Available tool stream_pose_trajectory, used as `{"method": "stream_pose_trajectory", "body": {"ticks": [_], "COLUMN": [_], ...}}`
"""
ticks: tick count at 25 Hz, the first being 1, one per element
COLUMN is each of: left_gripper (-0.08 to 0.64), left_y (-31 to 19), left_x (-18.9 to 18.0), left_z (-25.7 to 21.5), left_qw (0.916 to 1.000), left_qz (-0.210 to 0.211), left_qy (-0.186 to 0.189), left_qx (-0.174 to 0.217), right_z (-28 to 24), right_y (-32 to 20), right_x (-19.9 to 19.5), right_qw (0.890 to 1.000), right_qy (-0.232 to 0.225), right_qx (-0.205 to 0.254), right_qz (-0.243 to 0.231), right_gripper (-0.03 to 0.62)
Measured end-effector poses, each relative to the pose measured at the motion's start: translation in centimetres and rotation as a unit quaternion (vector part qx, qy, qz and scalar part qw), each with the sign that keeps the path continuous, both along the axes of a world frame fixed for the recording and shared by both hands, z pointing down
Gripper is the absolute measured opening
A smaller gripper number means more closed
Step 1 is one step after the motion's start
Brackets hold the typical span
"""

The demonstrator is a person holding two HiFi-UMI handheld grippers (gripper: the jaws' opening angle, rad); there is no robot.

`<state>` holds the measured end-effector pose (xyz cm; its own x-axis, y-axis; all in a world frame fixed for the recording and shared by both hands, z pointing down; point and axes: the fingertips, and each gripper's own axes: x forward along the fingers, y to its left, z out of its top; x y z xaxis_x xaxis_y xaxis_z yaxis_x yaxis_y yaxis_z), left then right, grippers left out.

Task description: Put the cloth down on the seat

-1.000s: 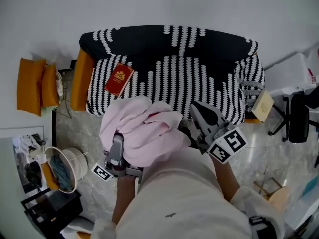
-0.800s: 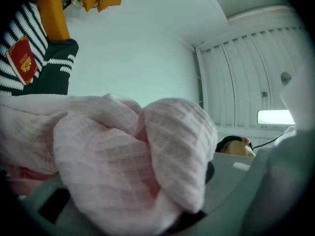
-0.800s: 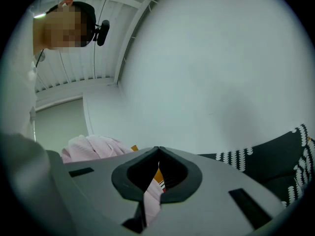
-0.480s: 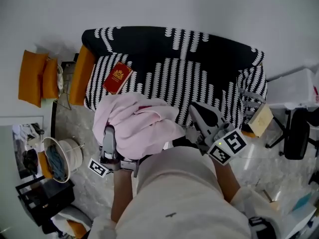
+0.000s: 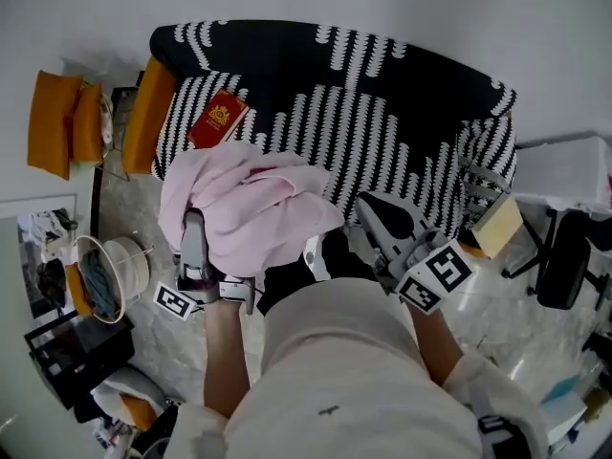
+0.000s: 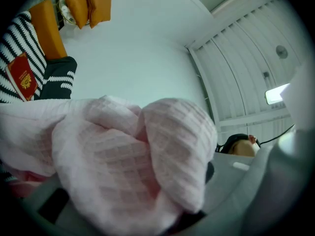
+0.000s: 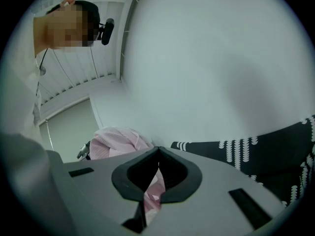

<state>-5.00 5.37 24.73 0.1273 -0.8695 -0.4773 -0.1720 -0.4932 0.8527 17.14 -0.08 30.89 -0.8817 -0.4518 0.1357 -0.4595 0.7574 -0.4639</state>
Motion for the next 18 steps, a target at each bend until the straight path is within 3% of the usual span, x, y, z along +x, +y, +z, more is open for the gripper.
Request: {"method": "stream_pose_trajectory", "body": {"ticks": [11,18], "left_gripper": [0.164,0.166], "left_y": [-2.8,-5.8], "left_x": [-1.8,-1.7], "left_z": [1.6,3.9], "left_qw": [0.9999,0.9994], "left_qz": [-0.010,0.000], "left_qy": [0.000,-0.014], "left_qx": [-0.005,-0.031], "right_z": [-0.9,-1.1], "right_y": [-0.1,-0.8], "right_x": [-1.2,-1.3], "right_qw": [1.000,1.000], "right_qy": [-0.005,0.004], "right_qx": [0.004,0.007], "right_qz": [0.006,0.013], "right_gripper": [0.008,0.008]}}
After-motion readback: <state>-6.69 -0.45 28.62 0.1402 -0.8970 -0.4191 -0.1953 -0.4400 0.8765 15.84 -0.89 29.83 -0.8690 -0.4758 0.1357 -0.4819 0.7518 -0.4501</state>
